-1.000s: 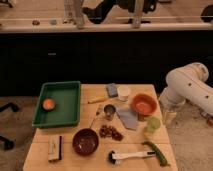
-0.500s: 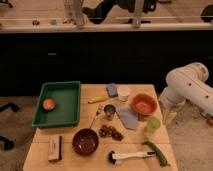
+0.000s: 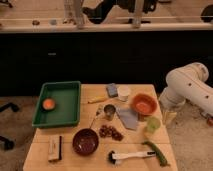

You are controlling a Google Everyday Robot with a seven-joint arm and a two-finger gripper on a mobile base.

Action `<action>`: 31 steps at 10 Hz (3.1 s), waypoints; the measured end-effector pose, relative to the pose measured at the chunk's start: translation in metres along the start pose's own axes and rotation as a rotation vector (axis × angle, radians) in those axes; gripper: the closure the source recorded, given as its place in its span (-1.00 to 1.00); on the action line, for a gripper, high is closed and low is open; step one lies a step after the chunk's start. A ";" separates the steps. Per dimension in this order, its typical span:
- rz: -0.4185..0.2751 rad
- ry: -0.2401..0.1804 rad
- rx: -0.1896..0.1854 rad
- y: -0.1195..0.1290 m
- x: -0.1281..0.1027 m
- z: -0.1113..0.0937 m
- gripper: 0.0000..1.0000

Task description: Place eraser in metal cup

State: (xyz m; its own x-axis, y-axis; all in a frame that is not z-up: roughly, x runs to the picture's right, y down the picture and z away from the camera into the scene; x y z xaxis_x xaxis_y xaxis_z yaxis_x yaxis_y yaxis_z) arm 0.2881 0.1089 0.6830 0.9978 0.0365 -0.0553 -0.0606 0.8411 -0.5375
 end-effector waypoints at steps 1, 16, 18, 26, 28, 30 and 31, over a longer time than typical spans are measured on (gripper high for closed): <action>0.000 0.000 0.000 0.000 0.000 0.000 -0.60; -0.024 -0.005 0.003 0.002 -0.001 -0.002 -0.60; -0.173 -0.004 0.012 0.018 -0.020 -0.011 -0.60; -0.615 0.038 0.017 0.067 -0.103 -0.025 -0.60; -0.697 0.050 0.022 0.084 -0.130 -0.029 -0.60; -0.756 0.063 0.030 0.094 -0.157 -0.034 -0.60; -0.782 0.071 0.033 0.099 -0.168 -0.037 -0.60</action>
State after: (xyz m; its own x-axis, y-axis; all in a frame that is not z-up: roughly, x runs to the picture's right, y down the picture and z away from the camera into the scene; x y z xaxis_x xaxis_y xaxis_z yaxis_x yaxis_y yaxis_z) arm 0.1132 0.1663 0.6079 0.7464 -0.6062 0.2747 0.6605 0.6243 -0.4172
